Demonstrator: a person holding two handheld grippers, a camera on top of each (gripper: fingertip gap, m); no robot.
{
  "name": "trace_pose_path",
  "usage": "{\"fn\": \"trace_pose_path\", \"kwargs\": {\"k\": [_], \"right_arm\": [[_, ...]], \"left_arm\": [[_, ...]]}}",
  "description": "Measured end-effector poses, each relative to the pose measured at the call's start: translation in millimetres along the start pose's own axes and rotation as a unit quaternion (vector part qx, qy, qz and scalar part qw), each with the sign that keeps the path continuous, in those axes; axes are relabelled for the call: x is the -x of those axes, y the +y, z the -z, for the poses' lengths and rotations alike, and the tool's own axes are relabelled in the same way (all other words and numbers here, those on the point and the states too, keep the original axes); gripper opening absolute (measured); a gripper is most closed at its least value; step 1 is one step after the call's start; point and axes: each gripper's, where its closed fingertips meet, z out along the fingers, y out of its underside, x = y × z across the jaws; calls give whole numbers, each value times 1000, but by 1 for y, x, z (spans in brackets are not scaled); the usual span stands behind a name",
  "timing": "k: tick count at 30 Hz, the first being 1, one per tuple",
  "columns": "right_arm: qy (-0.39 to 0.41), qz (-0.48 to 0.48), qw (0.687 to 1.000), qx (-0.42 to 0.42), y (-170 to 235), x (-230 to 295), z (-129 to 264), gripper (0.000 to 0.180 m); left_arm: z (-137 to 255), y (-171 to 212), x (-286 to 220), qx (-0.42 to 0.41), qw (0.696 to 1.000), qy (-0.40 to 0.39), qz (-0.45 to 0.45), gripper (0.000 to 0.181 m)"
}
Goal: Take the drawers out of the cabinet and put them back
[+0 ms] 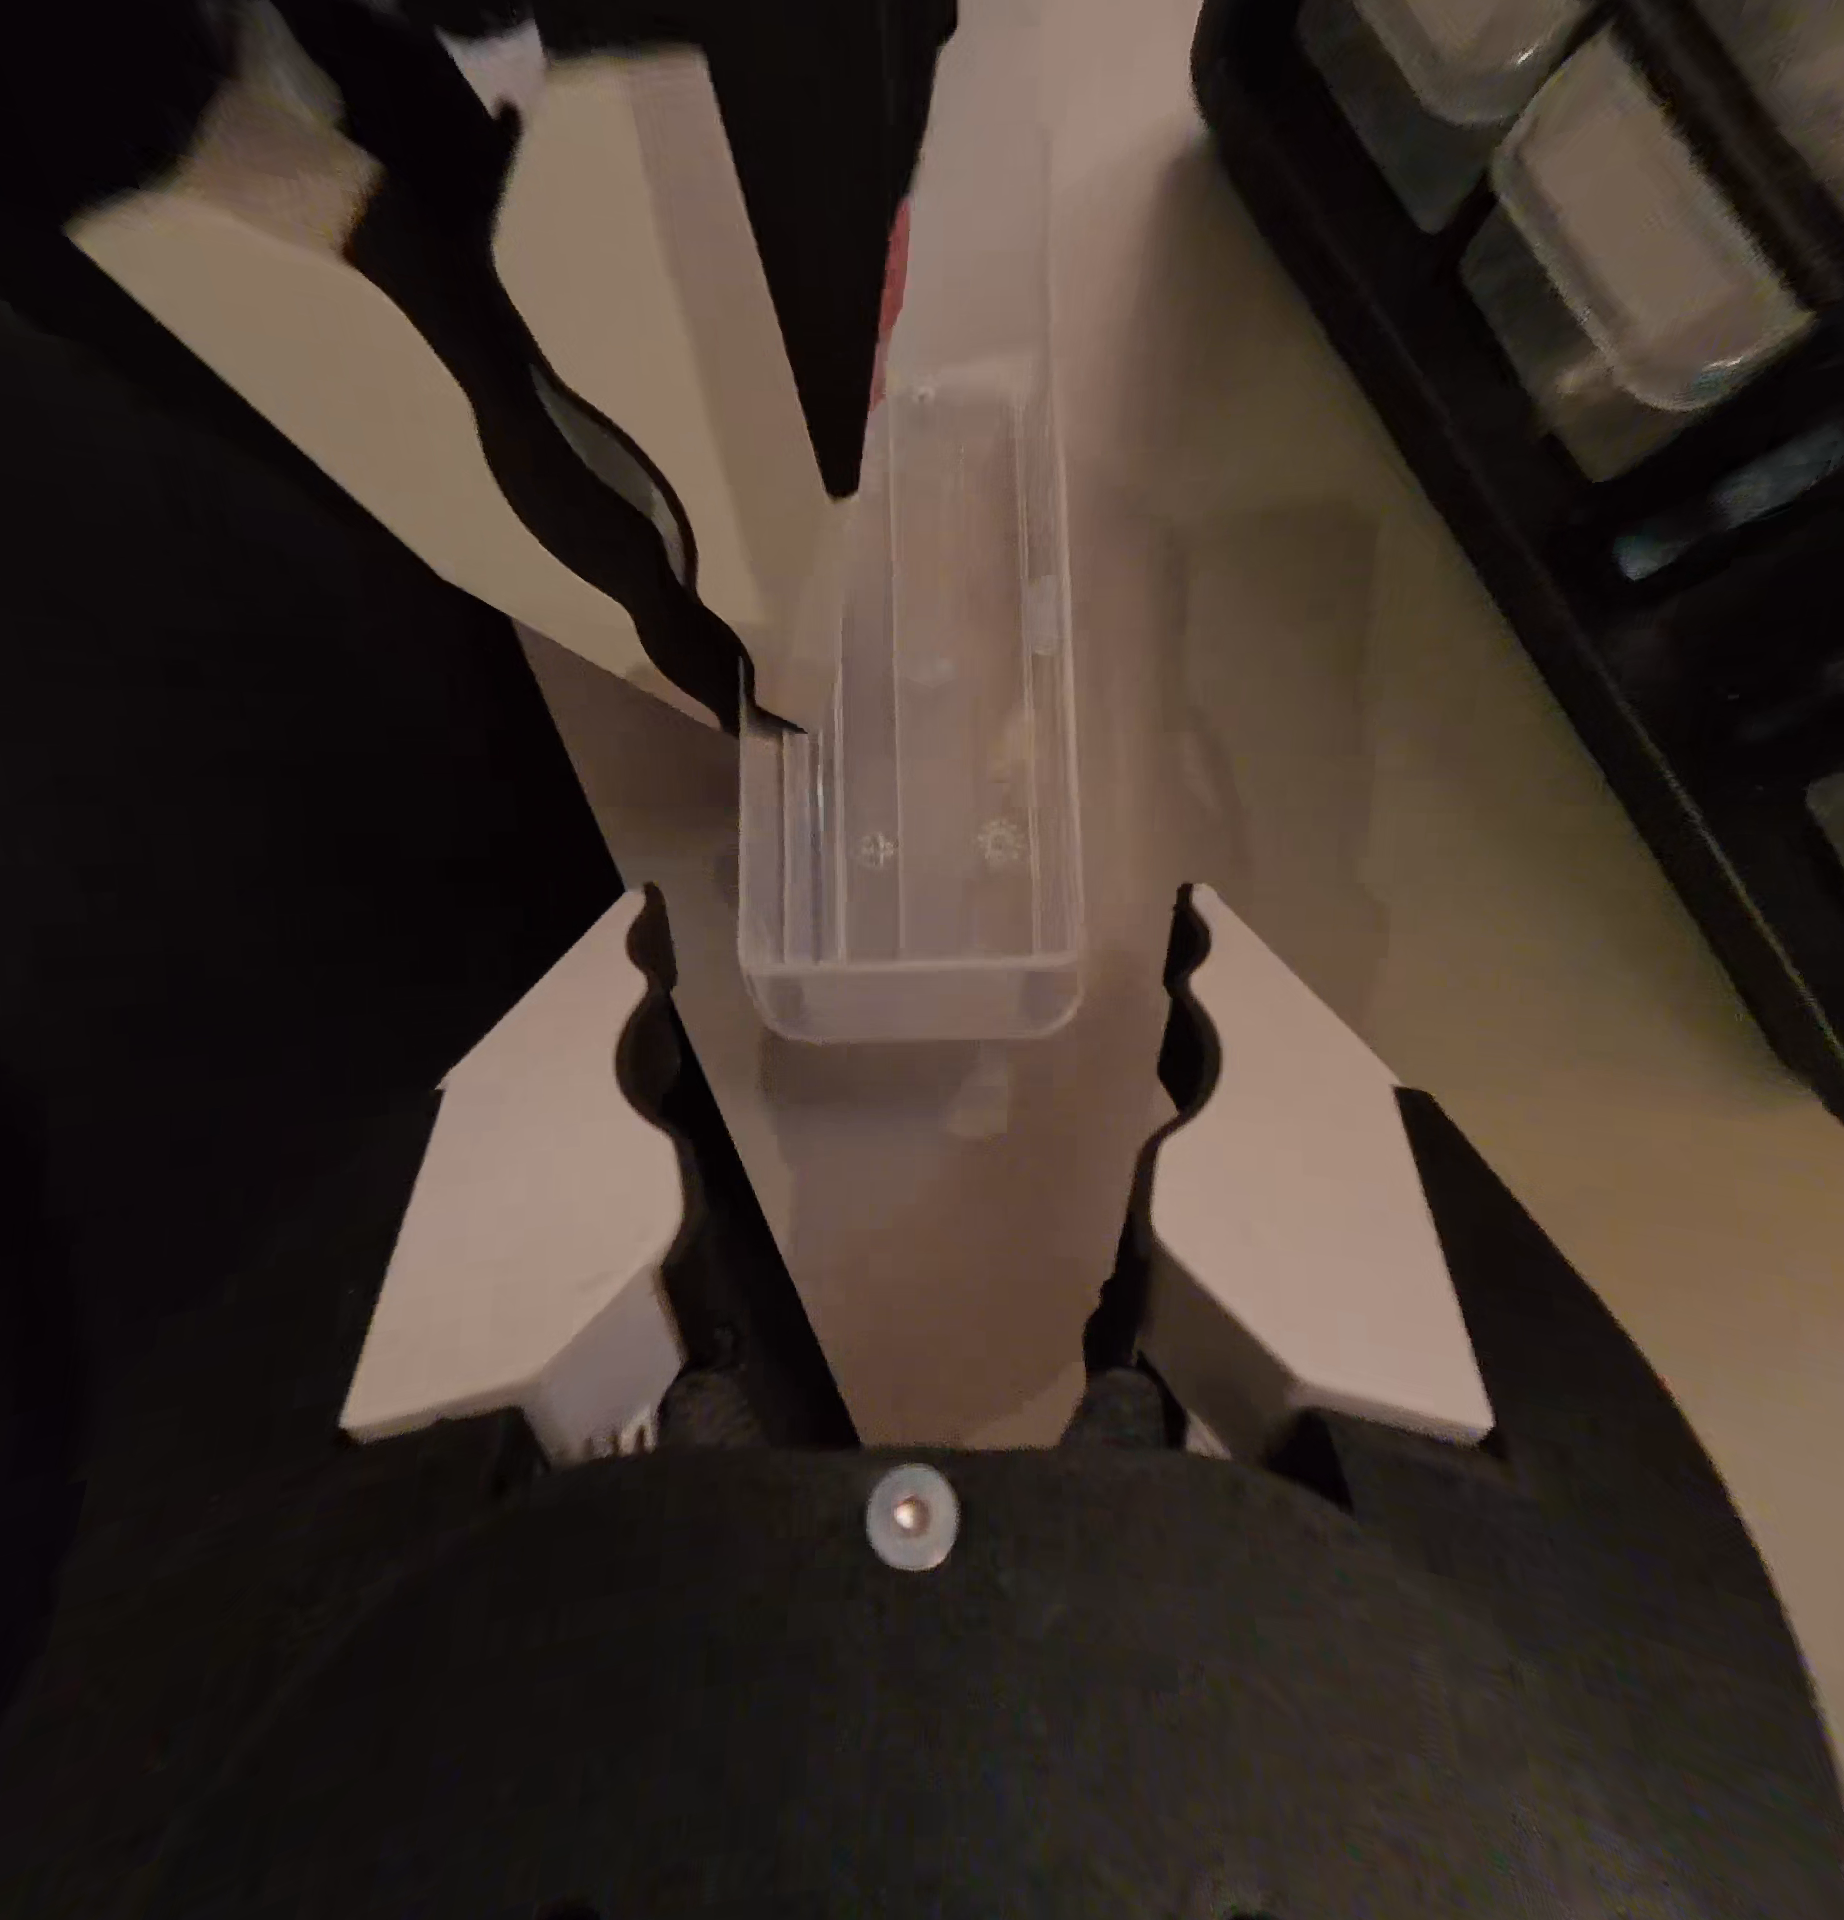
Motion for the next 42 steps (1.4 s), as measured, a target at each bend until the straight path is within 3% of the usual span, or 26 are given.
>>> {"fn": "trace_pose_path", "kwargs": {"k": [5,10,15,19,23,27,36,37,38,42], "right_arm": [[2,21,999,30,4,3,-15,69],[4,4,999,41,6,-2,-18,69],[-2,-27,999,29,-1,-4,-6,68],[3,-54,998,14,-7,-9,7,67],[14,-75,997,7,-8,-15,20,67],[25,-117,993,-6,-6,-21,33,67],[118,-186,975,-35,0,-53,60,67],[128,-191,973,-33,3,-58,61,67],[131,-200,970,-35,4,-61,60,67],[136,-232,962,-39,9,-72,57,66]], "left_arm": [[-2,0,-2,-10,1000,9,10,8],[21,6,0,-29,999,18,36,19],[112,2,40,-114,988,-63,85,24],[211,3,109,-206,939,-241,135,33],[250,37,158,-210,902,-330,182,42],[254,57,191,-235,880,-350,219,40],[212,84,223,-255,876,-287,293,38],[203,88,224,-246,878,-277,302,37],[204,88,227,-260,869,-279,313,25],[203,92,226,-292,858,-243,345,23]]}}
